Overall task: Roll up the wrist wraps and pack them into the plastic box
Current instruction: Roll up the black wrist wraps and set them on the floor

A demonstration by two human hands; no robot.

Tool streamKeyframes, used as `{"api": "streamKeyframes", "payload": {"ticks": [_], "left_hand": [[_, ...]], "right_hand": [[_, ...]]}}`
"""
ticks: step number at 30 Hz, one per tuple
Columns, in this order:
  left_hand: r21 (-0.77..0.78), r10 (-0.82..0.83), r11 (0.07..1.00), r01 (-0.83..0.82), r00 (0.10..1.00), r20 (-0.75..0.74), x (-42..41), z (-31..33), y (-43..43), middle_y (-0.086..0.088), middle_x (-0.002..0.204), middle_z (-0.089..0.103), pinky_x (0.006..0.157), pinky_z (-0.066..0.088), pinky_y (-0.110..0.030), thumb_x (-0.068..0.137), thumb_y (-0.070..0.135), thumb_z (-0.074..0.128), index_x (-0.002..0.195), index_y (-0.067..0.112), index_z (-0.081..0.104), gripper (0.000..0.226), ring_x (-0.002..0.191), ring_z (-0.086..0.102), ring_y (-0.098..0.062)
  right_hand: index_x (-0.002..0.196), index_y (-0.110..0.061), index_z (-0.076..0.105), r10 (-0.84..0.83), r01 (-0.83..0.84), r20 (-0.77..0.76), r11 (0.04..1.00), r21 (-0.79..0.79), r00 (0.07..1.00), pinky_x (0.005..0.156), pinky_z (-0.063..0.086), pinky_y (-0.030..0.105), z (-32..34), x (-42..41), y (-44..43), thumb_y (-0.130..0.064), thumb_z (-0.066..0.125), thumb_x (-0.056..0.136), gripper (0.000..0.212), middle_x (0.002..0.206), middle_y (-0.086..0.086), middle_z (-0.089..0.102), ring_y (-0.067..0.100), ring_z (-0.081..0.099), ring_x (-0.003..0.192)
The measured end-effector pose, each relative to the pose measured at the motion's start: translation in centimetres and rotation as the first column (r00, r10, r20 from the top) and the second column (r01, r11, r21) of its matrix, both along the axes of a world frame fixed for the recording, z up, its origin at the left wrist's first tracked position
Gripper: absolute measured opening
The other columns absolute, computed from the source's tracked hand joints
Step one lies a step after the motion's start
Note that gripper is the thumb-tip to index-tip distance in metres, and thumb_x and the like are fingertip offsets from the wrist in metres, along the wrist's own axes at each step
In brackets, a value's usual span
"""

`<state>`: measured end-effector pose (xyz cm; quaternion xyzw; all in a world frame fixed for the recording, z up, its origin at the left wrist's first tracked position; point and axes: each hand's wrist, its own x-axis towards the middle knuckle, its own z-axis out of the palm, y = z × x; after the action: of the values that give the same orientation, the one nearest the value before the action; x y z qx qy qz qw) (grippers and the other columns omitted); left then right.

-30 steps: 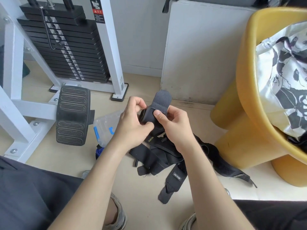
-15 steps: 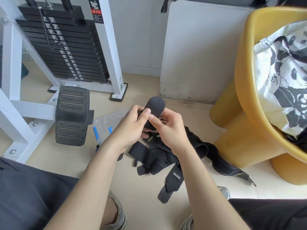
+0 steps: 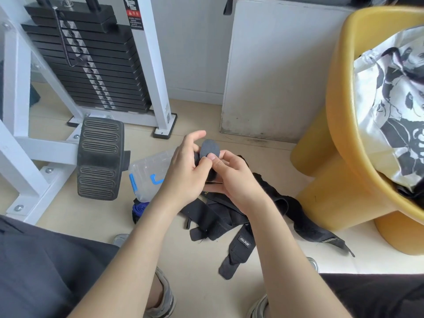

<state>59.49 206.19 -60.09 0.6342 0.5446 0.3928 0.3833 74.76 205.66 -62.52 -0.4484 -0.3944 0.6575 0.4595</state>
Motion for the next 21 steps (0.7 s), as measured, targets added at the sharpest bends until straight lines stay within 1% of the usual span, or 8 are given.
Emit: {"api": "streamKeyframes", "payload": {"ticks": [3, 5, 7, 10, 13, 15, 18, 21], "left_hand": [[0.014, -0.012, 1.000, 0.012, 1.000, 0.029, -0.3, 0.1, 0.0, 0.012, 0.121, 0.056, 0.084, 0.048, -0.019, 0.103, 0.022, 0.067, 0.156, 0.036, 0.044, 0.060, 0.102, 0.058, -0.005], [-0.060, -0.031, 0.998, 0.033, 0.999, 0.031, -0.2, 0.0, 0.1, 0.007, 0.139, 0.051, 0.097, 0.047, -0.022, 0.104, 0.028, 0.066, 0.154, 0.035, 0.043, 0.055, 0.124, 0.054, -0.008], [-0.142, 0.000, 0.990, 0.004, 1.000, 0.023, -0.1, -0.1, 0.2, 0.003, 0.140, 0.054, 0.108, 0.051, -0.034, 0.105, 0.039, 0.065, 0.141, 0.032, 0.053, 0.038, 0.131, 0.056, -0.014], [-0.133, 0.030, 0.991, -0.028, 0.999, 0.013, -0.2, -0.1, 0.2, 0.000, 0.117, 0.071, 0.098, 0.060, -0.051, 0.106, 0.046, 0.063, 0.125, 0.027, 0.065, 0.027, 0.114, 0.070, -0.026], [-0.106, 0.013, 0.994, -0.013, 1.000, -0.009, -0.9, -0.2, 0.5, 0.004, 0.096, 0.077, 0.082, 0.065, -0.041, 0.106, 0.041, 0.067, 0.124, 0.030, 0.070, 0.021, 0.087, 0.077, -0.021], [-0.112, 0.006, 0.994, -0.006, 1.000, -0.008, -1.7, -0.3, 0.7, 0.005, 0.092, 0.079, 0.078, 0.064, -0.036, 0.104, 0.036, 0.071, 0.124, 0.032, 0.072, 0.020, 0.075, 0.077, -0.016], [-0.154, -0.048, 0.987, 0.049, 0.999, 0.008, -2.4, -0.7, 0.7, 0.006, 0.097, 0.081, 0.085, 0.066, -0.042, 0.104, 0.033, 0.072, 0.122, 0.034, 0.074, 0.018, 0.074, 0.079, -0.017], [-0.162, -0.111, 0.980, 0.115, 0.993, 0.032, -2.5, -1.1, 0.5, 0.002, 0.099, 0.081, 0.091, 0.064, -0.053, 0.099, 0.035, 0.071, 0.121, 0.034, 0.076, 0.022, 0.083, 0.079, -0.023]], "right_hand": [[0.124, -0.003, 0.064, 0.029, -0.028, -0.114, 1.000, 0.012, 0.993, 0.101, 0.060, 0.060, -0.1, 0.2, -0.3, -0.019, 0.062, 0.110, 0.022, 0.117, 0.027, 0.074, 0.036, 0.076, 0.106], [0.120, -0.002, 0.069, -0.048, 0.056, -0.098, 0.995, 0.086, 0.994, 0.099, 0.061, 0.057, -0.2, 0.2, -0.2, -0.011, 0.063, 0.109, 0.015, 0.124, 0.037, 0.068, 0.034, 0.072, 0.110], [0.113, -0.004, 0.071, -0.118, 0.127, -0.076, 0.982, 0.141, 0.990, 0.094, 0.064, 0.051, -0.2, 0.0, -0.1, -0.007, 0.064, 0.108, 0.010, 0.114, 0.034, 0.071, 0.030, 0.074, 0.105], [0.107, -0.004, 0.072, -0.195, 0.201, -0.049, 0.965, 0.166, 0.979, 0.090, 0.065, 0.054, -0.4, -0.1, 0.1, -0.006, 0.065, 0.107, 0.008, 0.106, 0.019, 0.075, 0.028, 0.077, 0.100], [0.111, -0.007, 0.075, -0.216, 0.194, 0.104, 0.962, 0.191, 0.971, 0.085, 0.067, 0.046, -0.7, -0.1, 0.1, -0.012, 0.067, 0.108, 0.009, 0.105, 0.008, 0.079, 0.020, 0.079, 0.095], [0.112, -0.009, 0.074, -0.204, 0.160, 0.192, 0.961, 0.224, 0.960, 0.079, 0.067, 0.037, -0.9, -0.1, 0.0, -0.016, 0.068, 0.108, 0.010, 0.100, 0.003, 0.078, 0.015, 0.078, 0.092], [0.110, -0.007, 0.068, -0.219, 0.161, 0.260, 0.961, 0.224, 0.941, 0.066, 0.065, 0.036, -1.3, -0.7, 0.0, -0.025, 0.063, 0.111, 0.018, 0.097, 0.010, 0.072, 0.016, 0.073, 0.083], [0.116, -0.007, 0.052, -0.185, 0.136, 0.317, 0.976, 0.172, 0.930, 0.053, 0.053, 0.034, -1.9, -2.0, -0.1, -0.034, 0.050, 0.116, 0.027, 0.094, 0.013, 0.063, 0.018, 0.064, 0.075]]}}
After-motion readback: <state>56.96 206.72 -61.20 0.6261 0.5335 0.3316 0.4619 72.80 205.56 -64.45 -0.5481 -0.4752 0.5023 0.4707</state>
